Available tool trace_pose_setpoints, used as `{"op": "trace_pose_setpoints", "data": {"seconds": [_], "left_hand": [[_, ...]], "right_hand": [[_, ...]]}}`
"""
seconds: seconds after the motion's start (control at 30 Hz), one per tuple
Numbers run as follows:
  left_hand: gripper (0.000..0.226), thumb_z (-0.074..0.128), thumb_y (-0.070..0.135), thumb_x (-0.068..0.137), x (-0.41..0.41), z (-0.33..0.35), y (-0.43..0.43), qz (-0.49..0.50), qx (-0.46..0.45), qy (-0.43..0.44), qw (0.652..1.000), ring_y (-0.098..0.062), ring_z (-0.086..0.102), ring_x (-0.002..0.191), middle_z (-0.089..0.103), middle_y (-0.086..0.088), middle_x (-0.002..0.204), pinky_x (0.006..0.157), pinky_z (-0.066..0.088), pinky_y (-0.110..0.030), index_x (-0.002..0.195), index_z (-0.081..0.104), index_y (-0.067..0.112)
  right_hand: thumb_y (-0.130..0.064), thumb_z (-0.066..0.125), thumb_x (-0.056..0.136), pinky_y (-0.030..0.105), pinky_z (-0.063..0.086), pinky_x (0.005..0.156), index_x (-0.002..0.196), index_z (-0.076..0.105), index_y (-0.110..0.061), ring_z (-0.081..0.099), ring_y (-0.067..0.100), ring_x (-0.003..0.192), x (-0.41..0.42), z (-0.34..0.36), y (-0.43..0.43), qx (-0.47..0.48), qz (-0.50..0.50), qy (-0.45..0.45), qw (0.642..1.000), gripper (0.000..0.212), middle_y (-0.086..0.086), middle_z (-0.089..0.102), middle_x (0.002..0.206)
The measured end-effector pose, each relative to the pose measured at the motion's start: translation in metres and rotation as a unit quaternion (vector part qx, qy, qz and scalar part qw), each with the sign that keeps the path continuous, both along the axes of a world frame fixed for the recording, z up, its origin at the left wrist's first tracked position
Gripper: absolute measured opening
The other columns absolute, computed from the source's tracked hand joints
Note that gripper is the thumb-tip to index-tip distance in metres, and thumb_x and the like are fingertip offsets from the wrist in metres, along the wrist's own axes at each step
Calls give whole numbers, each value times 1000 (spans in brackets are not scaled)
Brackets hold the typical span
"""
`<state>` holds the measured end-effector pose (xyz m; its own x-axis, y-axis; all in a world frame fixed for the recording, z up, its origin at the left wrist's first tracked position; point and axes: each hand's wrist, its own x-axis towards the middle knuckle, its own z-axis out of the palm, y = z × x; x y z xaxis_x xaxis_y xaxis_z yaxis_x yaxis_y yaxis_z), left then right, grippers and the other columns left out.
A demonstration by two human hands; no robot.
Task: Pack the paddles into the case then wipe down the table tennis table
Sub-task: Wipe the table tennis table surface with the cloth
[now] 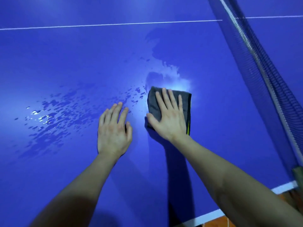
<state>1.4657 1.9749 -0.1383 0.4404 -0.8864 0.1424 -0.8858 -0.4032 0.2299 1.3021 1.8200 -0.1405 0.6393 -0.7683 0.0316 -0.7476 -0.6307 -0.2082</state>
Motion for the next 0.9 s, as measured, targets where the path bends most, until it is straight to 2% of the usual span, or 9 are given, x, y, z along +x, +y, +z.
{"op": "trace_pose_setpoints", "data": {"seconds": [0.1, 0.17, 0.23, 0.33, 0.43, 0.53, 0.7, 0.8, 0.9], "left_hand": [[44, 54, 28, 102, 5, 4, -5, -5, 16, -4, 1000, -35, 49, 141, 53, -12, 157, 118, 36, -51, 141, 61, 10], [32, 54, 33, 101, 14, 8, -22, 4, 10, -9, 1000, -37, 57, 117, 64, -10, 131, 102, 42, -51, 121, 66, 11], [29, 52, 34, 101, 29, 12, -47, 25, -11, -15, 1000, -36, 55, 103, 62, -8, 113, 97, 42, -50, 112, 66, 11], [38, 51, 34, 105, 50, 5, -87, 66, -16, -25, 997, -35, 53, 125, 59, -11, 138, 113, 37, -50, 134, 60, 10], [55, 48, 41, 107, 58, -4, -109, 110, 7, -15, 994, -35, 40, 147, 46, -13, 162, 125, 27, -53, 154, 49, 12], [58, 46, 43, 105, 57, -6, -113, 120, 6, -16, 993, -35, 38, 150, 43, -11, 165, 127, 24, -55, 155, 51, 14], [56, 52, 42, 103, 56, -4, -111, 127, -11, -16, 992, -34, 41, 150, 47, -8, 163, 123, 29, -57, 152, 56, 15], [56, 53, 41, 102, 55, -3, -110, 127, -13, -18, 992, -35, 42, 149, 47, -8, 163, 124, 29, -57, 151, 57, 15], [56, 52, 42, 102, 54, 0, -111, 136, 3, -16, 991, -35, 42, 147, 46, -6, 164, 125, 28, -56, 151, 57, 16]], "right_hand": [[-58, 52, 103, 57, 8, 136, 173, 28, -22, -1, 13, 169, -20, -1, 4, 21, 46, -20, 999, 82, -4, 11, 183], [-55, 53, 105, 56, 8, 136, 173, 28, -25, -1, 12, 169, -13, -2, -17, 25, 62, -19, 998, 78, -5, 12, 183], [-55, 50, 107, 54, 7, 136, 173, 29, -27, 0, 11, 169, 1, -3, -46, 23, 82, -13, 996, 75, -6, 13, 183], [-56, 43, 108, 51, 5, 137, 172, 31, -28, 4, 12, 169, 35, -6, -99, 19, 86, -9, 996, 71, -6, 16, 182], [-56, 42, 108, 49, 6, 137, 170, 36, -26, 12, 16, 169, 84, -5, -157, 7, 84, -29, 996, 70, -3, 23, 181], [-58, 36, 106, 48, 4, 137, 171, 35, -25, 14, 19, 169, 139, -3, -217, 7, 74, -19, 997, 73, -1, 23, 181], [-67, 27, 103, 50, -1, 137, 174, 24, -25, 6, 20, 170, 208, 7, -287, 8, 56, 23, 998, 83, -1, 13, 183], [-68, 28, 101, 52, -2, 136, 175, 22, -22, 3, 20, 170, 198, 9, -275, 13, 68, 30, 997, 87, 1, 9, 184], [-62, 35, 102, 54, 2, 136, 174, 25, -18, 6, 22, 170, 138, 10, -218, 6, 95, 17, 995, 85, 4, 13, 183]]}}
